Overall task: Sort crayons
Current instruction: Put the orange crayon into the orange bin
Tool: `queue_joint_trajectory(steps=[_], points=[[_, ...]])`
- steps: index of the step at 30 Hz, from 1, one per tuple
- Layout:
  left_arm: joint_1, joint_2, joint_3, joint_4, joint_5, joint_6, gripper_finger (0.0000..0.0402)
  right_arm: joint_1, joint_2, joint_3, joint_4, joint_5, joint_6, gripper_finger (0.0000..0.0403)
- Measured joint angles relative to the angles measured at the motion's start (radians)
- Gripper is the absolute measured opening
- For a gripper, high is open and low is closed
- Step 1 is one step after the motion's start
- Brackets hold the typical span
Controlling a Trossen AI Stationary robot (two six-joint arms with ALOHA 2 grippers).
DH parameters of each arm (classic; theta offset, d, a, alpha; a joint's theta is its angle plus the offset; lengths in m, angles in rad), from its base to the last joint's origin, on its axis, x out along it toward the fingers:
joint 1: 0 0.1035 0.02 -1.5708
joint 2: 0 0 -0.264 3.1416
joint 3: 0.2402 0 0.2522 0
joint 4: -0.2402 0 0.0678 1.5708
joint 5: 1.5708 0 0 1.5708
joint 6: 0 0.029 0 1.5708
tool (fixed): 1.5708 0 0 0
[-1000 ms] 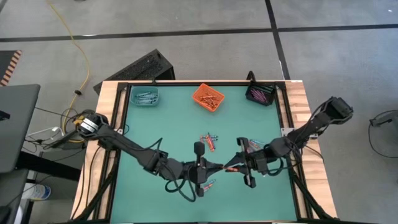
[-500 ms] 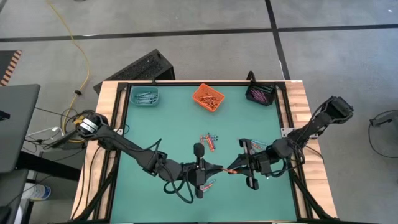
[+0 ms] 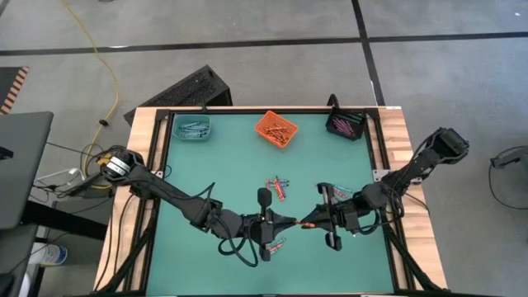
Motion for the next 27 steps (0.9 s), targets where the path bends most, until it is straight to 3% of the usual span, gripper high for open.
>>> queue_joint_trajectory(steps=[7, 16, 21, 27], points=[[0.004, 0.0, 0.0, -0.017, -0.001, -0.008, 0.0019, 0.0, 0.0, 0.0, -0.002, 0.009, -0.002, 0.0003], [-0.017, 0.0, 0.0, -0.161, -0.185, -0.128, 0.0165, -0.024, 0.0, 0.0, -0.027, 0.071, -0.003, 0.0002], [-0.047, 0.0, 0.0, -0.42, -0.248, -0.393, 0.021, -0.126, 0.0, 0.0, -0.086, 0.102, 0.049, 0.0001], [-0.099, 0.0, 0.0, -0.77, -0.25, -0.807, 0.0211, -0.342, 0.0, 0.0, -0.202, 0.09, 0.12, 0.0001]])
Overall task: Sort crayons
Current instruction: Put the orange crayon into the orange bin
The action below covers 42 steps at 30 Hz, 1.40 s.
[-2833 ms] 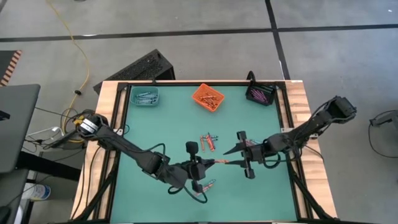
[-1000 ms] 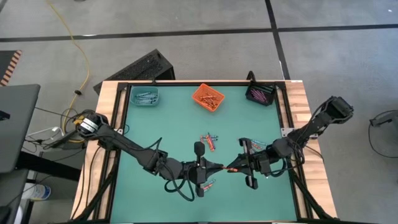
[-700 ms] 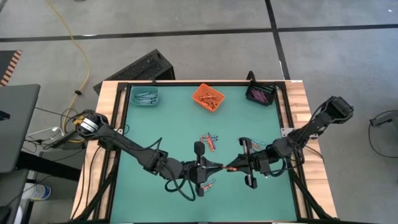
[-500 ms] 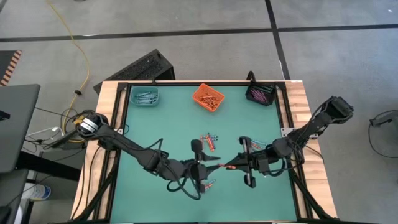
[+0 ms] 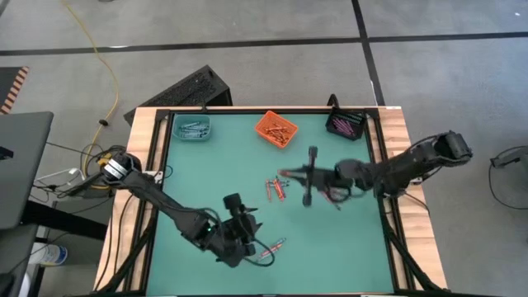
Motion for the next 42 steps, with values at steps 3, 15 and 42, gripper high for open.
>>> queue_joint_trajectory(steps=[3, 15, 42], points=[[-0.037, 0.0, 0.0, -0.094, 0.0, -0.146, 0.0207, -0.145, 0.0, 0.002, -0.057, -0.084, 0.062, 0.0001], [-0.101, 0.0, -0.089, -0.068, -0.01, -0.32, 0.0205, -0.649, 0.165, 0.27, -0.496, -0.464, 0.238, 0.0], [-0.094, 0.0, -0.202, 0.08, 0.011, -0.394, 0.0205, -0.831, 0.659, 0.838, -1.27, -0.429, 0.214, 0.0005]])
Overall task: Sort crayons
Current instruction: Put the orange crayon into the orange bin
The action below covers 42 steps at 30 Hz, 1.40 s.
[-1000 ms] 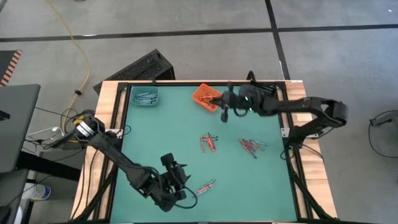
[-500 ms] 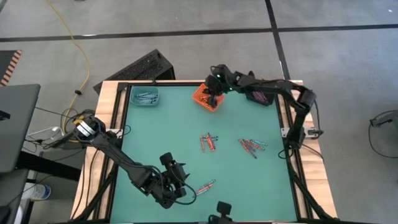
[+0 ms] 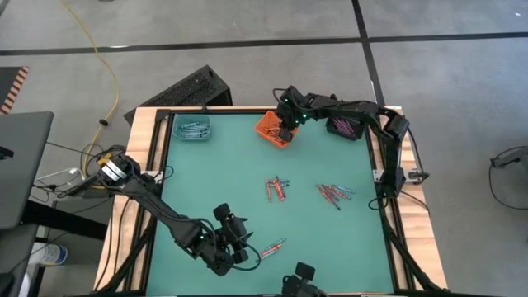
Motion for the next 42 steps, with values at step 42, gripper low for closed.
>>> queue_joint_trajectory(steps=[42], points=[[0.006, 0.0, 0.0, 0.002, 0.007, 0.057, 0.0205, 0.265, -0.233, -0.04, -0.625, -0.031, -0.083, 0.0118]])
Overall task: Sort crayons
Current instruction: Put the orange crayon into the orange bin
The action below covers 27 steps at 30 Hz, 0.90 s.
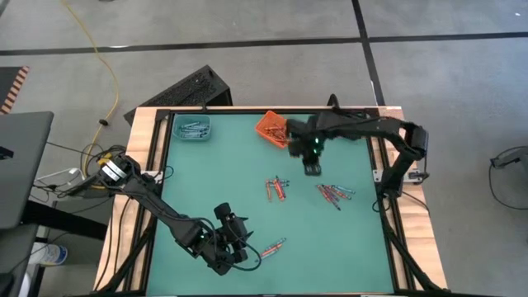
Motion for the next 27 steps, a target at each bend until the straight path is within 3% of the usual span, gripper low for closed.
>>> queue_joint_trajectory(steps=[5, 11, 19, 27], points=[[0.0, 0.0, 0.0, 0.0, 0.005, 0.015, 0.0205, 0.132, -0.001, -0.069, -0.134, 0.0, 0.0, 0.0118], [0.0, 0.0, 0.0, 0.002, 0.008, 0.052, 0.0205, 0.292, -0.001, -0.175, -0.076, 0.0, 0.004, 0.0118], [0.0, 0.0, 0.0, 0.002, 0.008, 0.109, 0.0206, 0.453, -0.001, -0.288, -0.036, 0.002, 0.166, 0.0118], [0.01, 0.0, 0.0, 0.002, 0.008, 0.13, 0.0206, 0.571, 0.0, -0.346, -0.027, 0.102, 0.319, 0.0118]])
